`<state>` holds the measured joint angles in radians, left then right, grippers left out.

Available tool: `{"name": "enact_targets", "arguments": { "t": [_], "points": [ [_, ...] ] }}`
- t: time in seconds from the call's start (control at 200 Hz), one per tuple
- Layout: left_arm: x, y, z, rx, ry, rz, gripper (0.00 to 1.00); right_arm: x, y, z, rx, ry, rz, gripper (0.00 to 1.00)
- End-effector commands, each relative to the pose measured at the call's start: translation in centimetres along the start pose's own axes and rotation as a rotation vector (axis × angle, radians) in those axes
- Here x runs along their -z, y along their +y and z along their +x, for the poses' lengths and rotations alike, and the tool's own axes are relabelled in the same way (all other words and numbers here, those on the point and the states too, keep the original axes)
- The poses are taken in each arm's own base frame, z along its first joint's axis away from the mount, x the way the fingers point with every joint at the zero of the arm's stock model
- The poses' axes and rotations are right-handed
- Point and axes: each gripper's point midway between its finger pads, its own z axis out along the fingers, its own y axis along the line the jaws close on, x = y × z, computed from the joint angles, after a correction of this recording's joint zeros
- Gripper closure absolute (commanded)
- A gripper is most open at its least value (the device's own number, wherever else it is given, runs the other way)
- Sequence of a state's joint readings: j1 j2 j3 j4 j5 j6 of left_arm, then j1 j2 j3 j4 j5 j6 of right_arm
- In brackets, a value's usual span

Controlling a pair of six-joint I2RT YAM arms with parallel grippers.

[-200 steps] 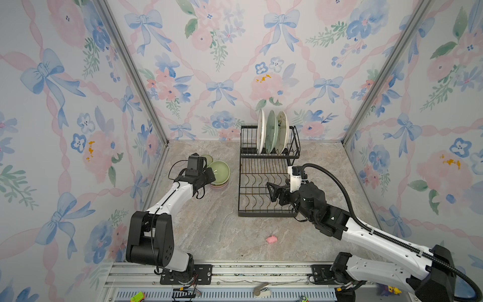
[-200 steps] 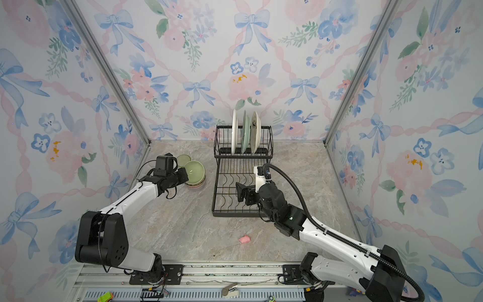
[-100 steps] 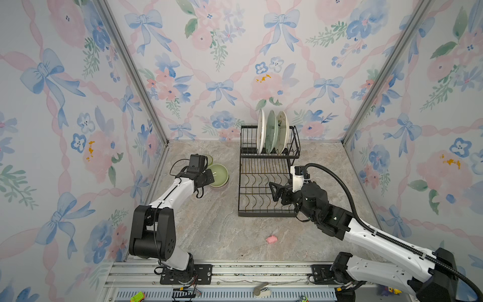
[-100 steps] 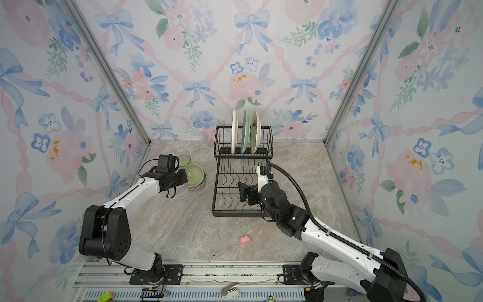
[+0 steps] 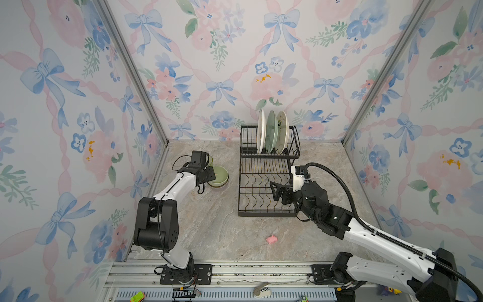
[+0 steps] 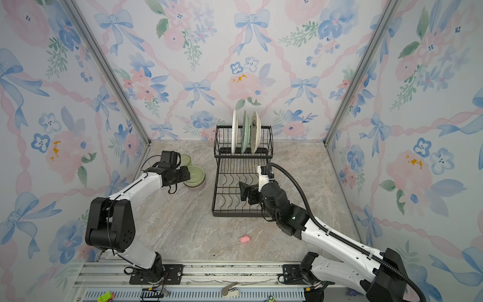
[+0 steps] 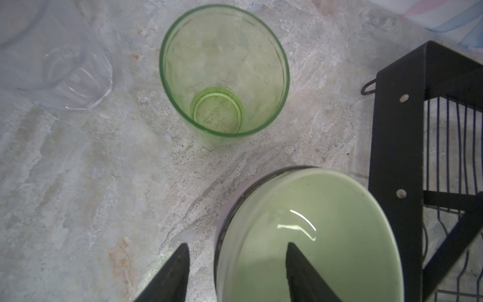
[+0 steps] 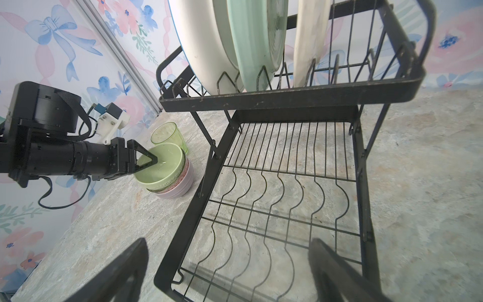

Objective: Unload the mixed dishes from the dish rack
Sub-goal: 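Lower the green bowl onto the bowl stack while the right gripper withdraws, then open the left gripper and lift it off the stacked bowls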

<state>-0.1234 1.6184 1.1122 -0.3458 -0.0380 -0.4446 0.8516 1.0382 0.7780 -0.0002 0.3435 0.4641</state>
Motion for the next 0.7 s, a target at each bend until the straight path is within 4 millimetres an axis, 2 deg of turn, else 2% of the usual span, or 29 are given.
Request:
{"name": "enact_targets", "arguments": {
  "t": [0.0,0.025,0.145,0.175,0.19,0.5,0.695],
  "points": [
    [0.9,-0.8,-1.2,-0.013,-0.03,0.022,0.3,-0.3,-0.3,0.4,-0.007,0.027,0.011,0.03],
    [1.1,-1.0,-1.3,-0.016,-0.035,0.027,0.24,-0.4,-0.3,0.3,-0.01,0.026,0.007,0.03],
    [2.4,-1.7,-1.7,-0.031,-0.068,0.033,0.15,-0.2,-0.5,-0.2,-0.02,0.02,0.004,0.03],
    [2.7,-1.8,-1.6,-0.032,-0.074,0.035,0.04,-0.1,-0.5,-0.5,-0.02,0.015,0.004,0.03],
    [2.9,-1.9,-1.7,-0.033,-0.078,0.04,0.02,-0.1,-0.6,-0.6,-0.02,0.014,0.005,0.03],
    [7.5,-4.1,-1.2,-0.032,-0.165,0.122,0.02,1.3,-1.8,-3.1,-0.003,-0.015,0.056,0.03],
    [10.6,-7.2,0.0,-0.022,-0.227,0.293,0.02,1.9,-2.9,-5.5,0.023,-0.034,0.138,0.03]
  ]
}}
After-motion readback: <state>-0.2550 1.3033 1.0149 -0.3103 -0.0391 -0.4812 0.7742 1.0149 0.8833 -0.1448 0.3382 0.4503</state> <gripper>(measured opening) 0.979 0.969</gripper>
